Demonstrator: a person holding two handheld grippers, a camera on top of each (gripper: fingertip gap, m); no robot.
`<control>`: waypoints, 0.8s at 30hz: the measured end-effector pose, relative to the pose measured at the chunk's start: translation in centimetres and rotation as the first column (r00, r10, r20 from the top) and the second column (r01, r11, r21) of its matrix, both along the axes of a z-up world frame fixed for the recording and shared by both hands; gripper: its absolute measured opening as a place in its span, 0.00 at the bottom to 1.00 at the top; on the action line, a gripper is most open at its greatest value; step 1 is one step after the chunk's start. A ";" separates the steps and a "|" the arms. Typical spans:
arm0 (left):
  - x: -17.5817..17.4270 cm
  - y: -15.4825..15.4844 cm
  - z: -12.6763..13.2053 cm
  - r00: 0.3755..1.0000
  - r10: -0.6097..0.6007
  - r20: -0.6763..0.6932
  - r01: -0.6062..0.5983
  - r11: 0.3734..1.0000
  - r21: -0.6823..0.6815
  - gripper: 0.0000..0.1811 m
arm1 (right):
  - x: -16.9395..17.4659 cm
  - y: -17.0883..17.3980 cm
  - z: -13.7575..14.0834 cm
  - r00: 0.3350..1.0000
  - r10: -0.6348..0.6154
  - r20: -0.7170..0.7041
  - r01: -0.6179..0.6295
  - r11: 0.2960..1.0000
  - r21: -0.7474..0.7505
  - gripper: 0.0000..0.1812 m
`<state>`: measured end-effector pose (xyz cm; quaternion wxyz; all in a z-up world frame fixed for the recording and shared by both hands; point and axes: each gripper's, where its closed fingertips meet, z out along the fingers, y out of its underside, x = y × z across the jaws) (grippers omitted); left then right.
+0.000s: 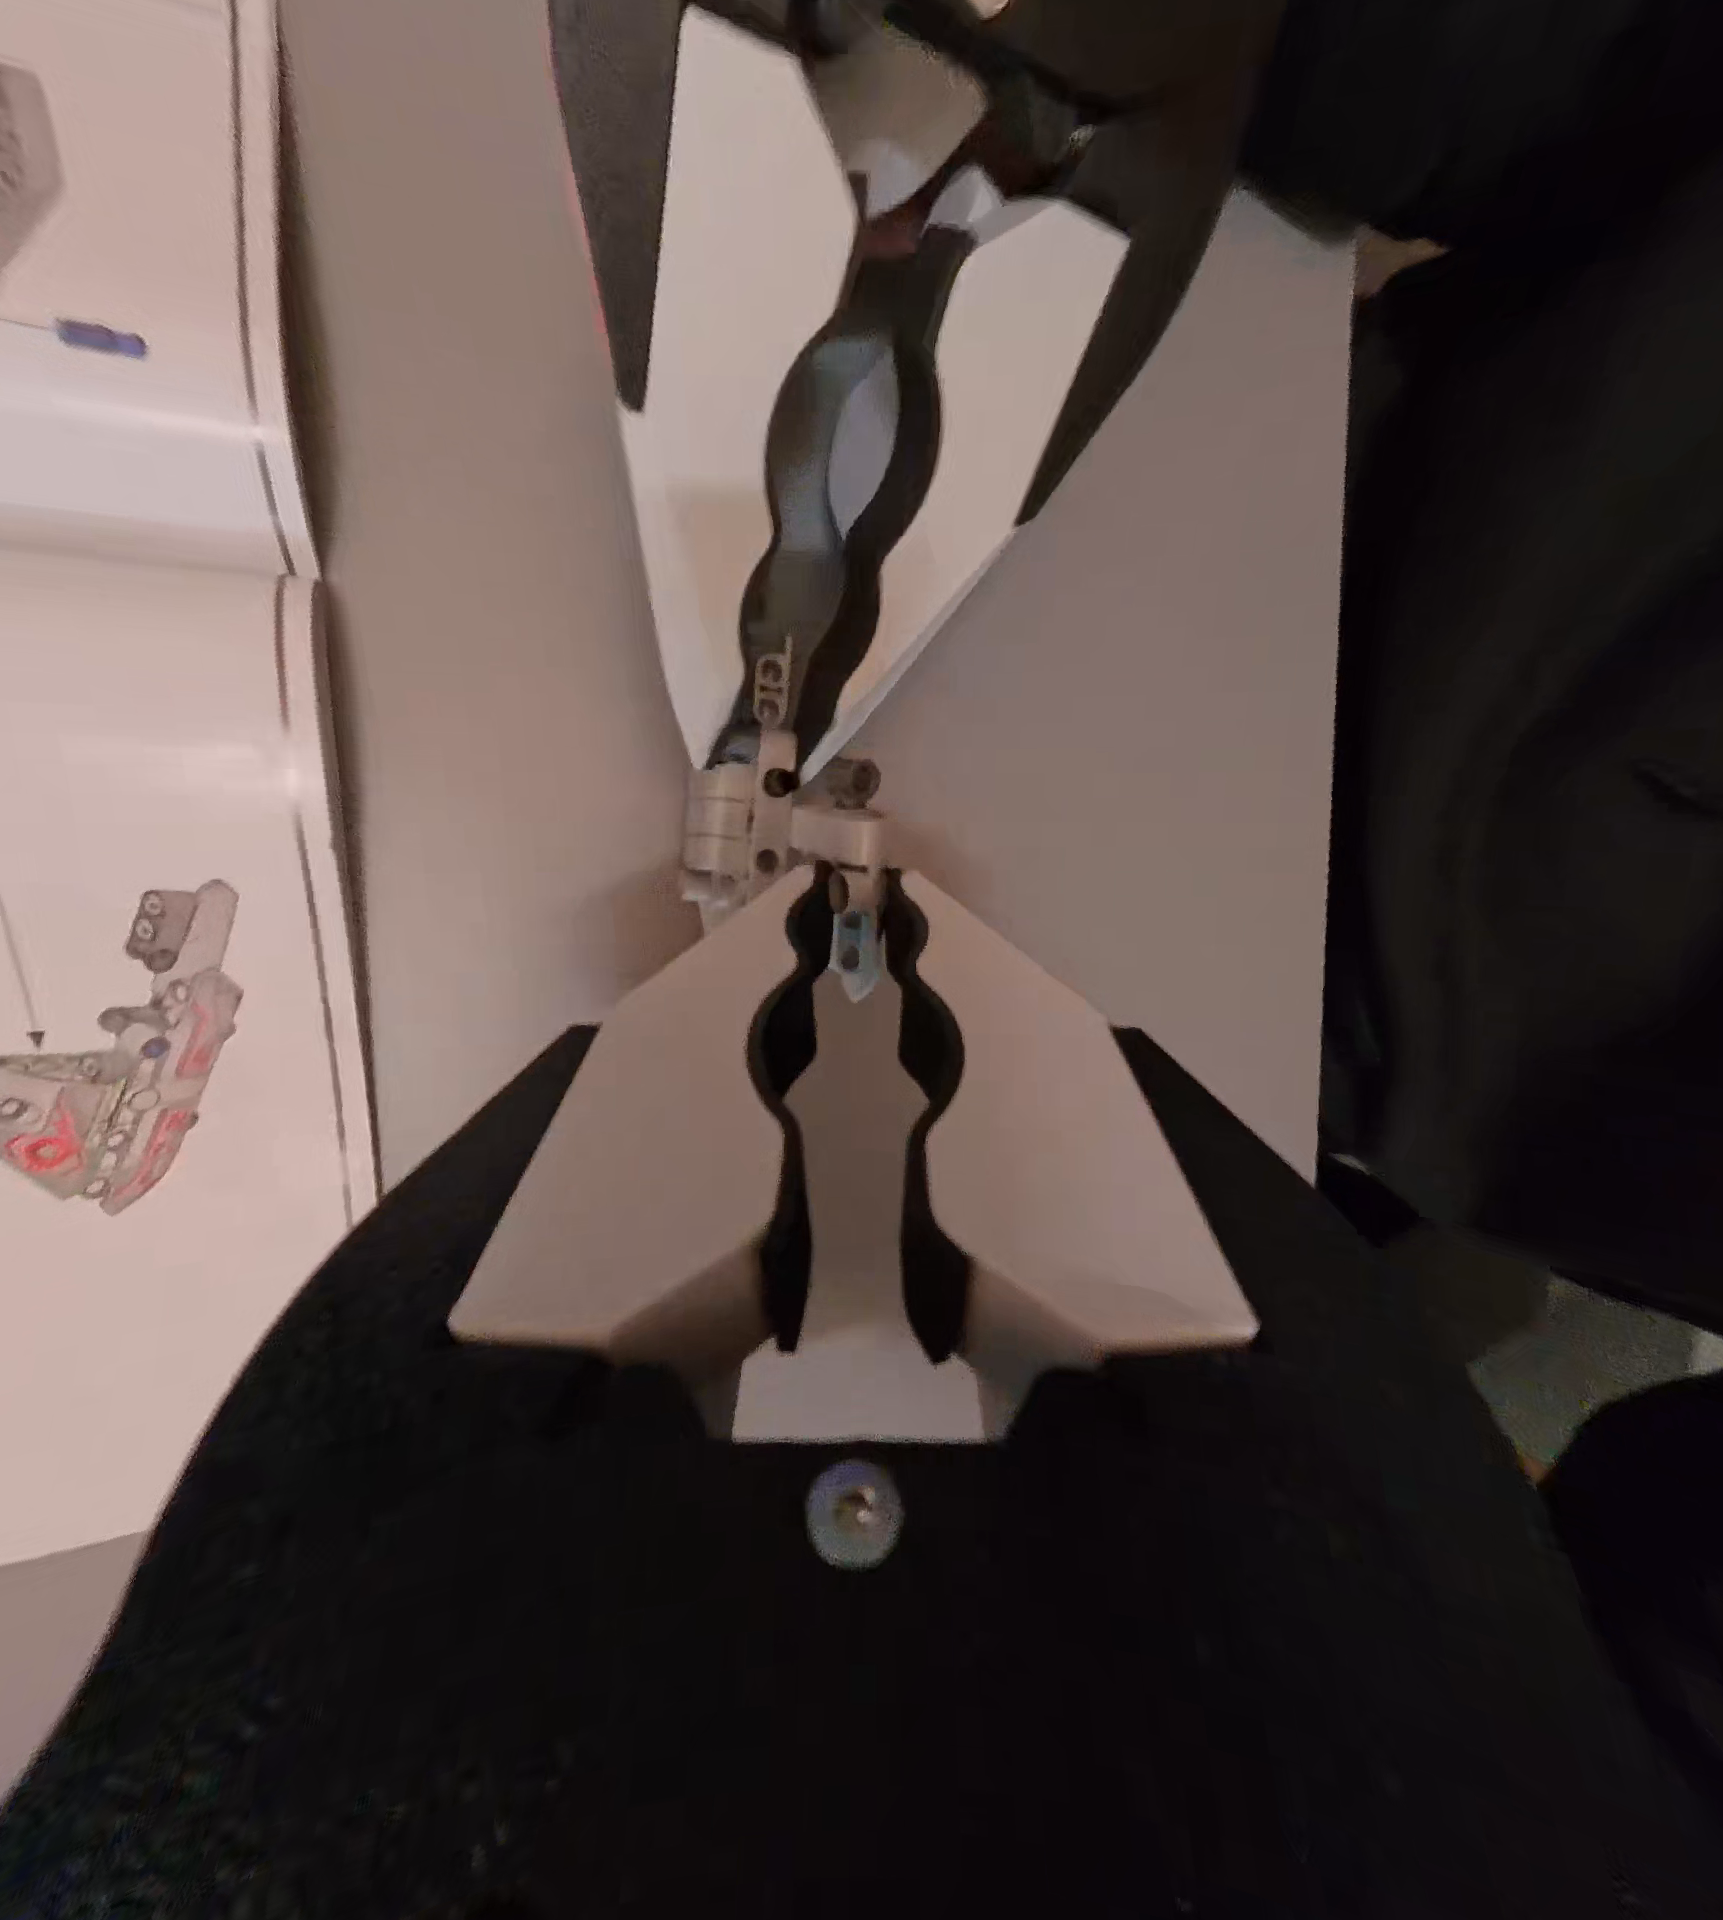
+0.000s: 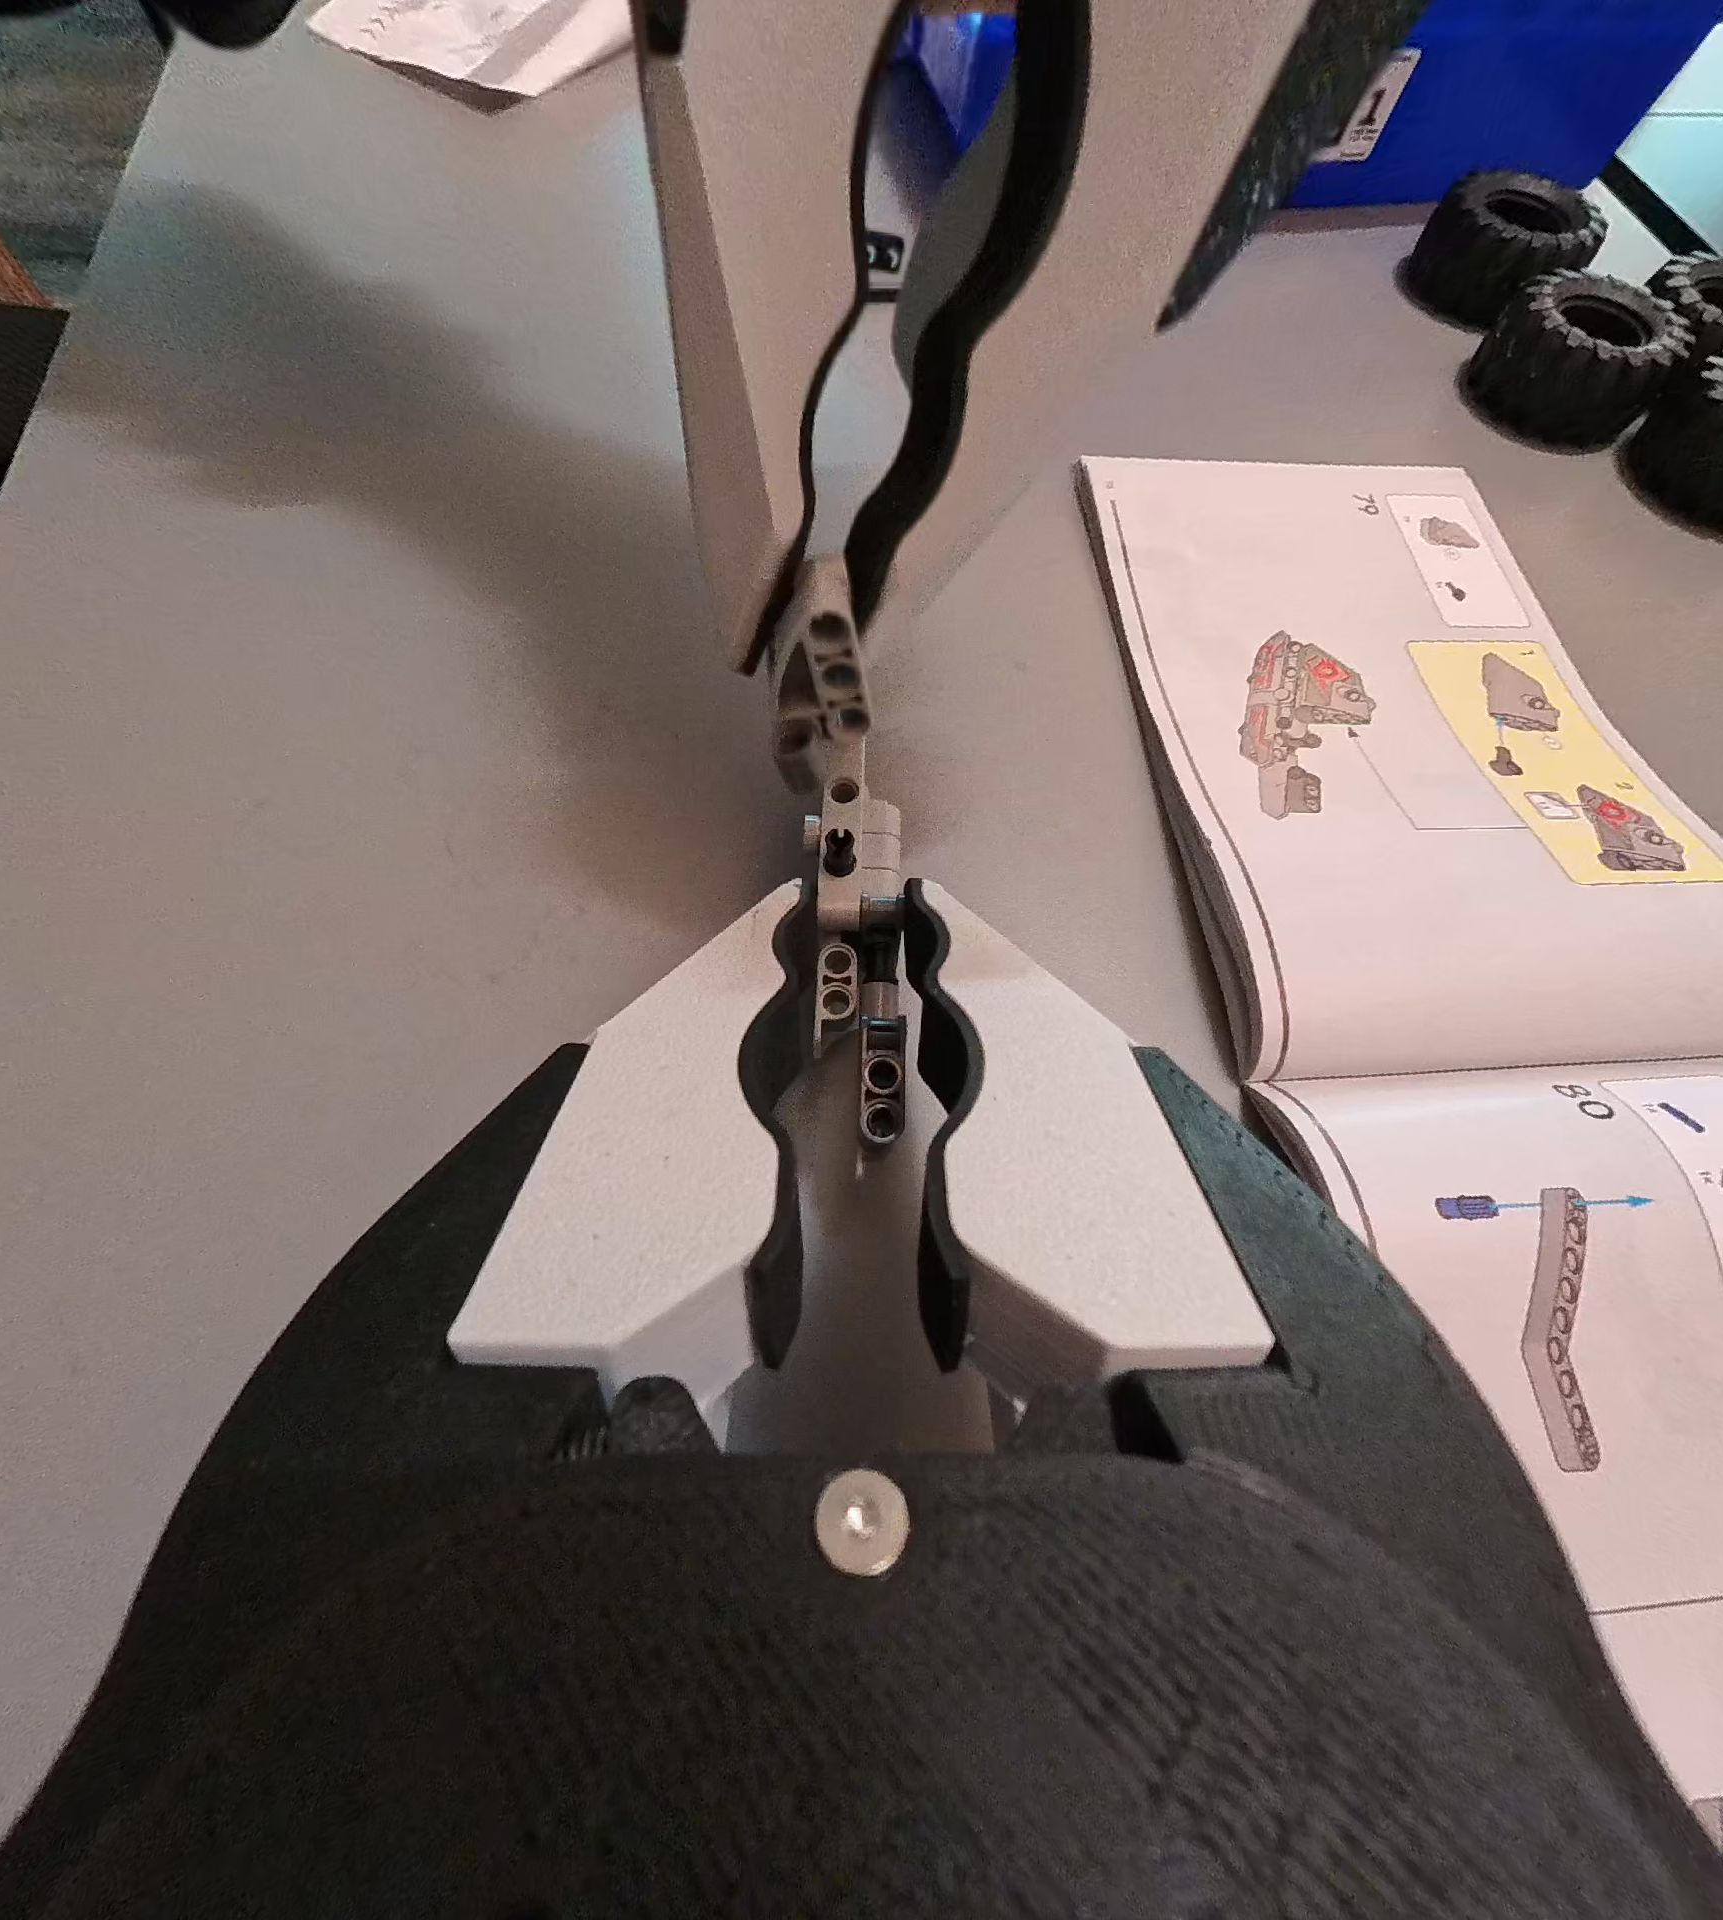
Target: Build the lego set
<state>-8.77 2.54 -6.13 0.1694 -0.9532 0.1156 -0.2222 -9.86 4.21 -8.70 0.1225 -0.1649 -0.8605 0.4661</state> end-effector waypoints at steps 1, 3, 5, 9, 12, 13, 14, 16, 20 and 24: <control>-0.2 0.0 -0.4 1.000 -0.006 0.001 0.006 0.999 -0.038 0.03 | 0.0 0.0 0.0 1.000 0.001 0.001 -0.001 1.000 -0.001 0.08; -0.2 0.2 -0.7 1.000 -0.015 0.017 0.016 0.998 -0.065 0.03 | 0.1 0.0 0.0 1.000 0.004 0.004 -0.004 1.000 -0.002 0.08; -0.6 0.2 -1.2 1.000 -0.019 -0.007 0.018 0.994 -0.105 0.03 | 0.1 0.0 0.0 1.000 0.005 0.004 -0.005 1.000 -0.002 0.08; -0.4 0.0 -1.2 0.999 -0.043 0.001 0.043 0.984 -0.172 0.03 | 0.2 -0.1 0.0 1.000 0.012 0.004 -0.012 1.000 -0.001 0.08; -0.4 -0.1 -1.2 0.997 -0.072 0.000 0.070 0.972 -0.225 0.03 | 0.2 -0.1 0.0 1.000 0.015 0.015 -0.014 1.000 -0.005 0.08; -0.6 -0.1 -1.2 0.997 -0.076 -0.005 0.073 0.967 -0.244 0.03 | 0.2 -0.1 0.0 1.000 0.012 0.016 -0.012 1.000 -0.006 0.08; -0.7 0.0 -1.2 0.997 -0.073 -0.008 0.068 0.962 -0.264 0.03 | 0.1 0.0 0.0 1.000 0.009 0.017 -0.009 1.000 -0.006 0.08; -0.8 0.0 -1.2 0.999 -0.048 0.000 0.046 0.953 -0.300 0.03 | 0.0 0.0 0.0 1.000 0.001 0.022 -0.001 1.000 -0.009 0.08; -0.8 0.1 -1.2 0.999 0.013 0.046 0.004 0.937 -0.348 0.03 | 0.0 0.1 0.0 1.000 -0.003 0.027 0.003 1.000 -0.011 0.08; -0.9 0.2 -1.1 0.997 0.046 0.065 -0.020 0.934 -0.358 0.03 | -0.2 0.1 0.0 1.000 -0.010 0.029 0.010 1.000 -0.013 0.08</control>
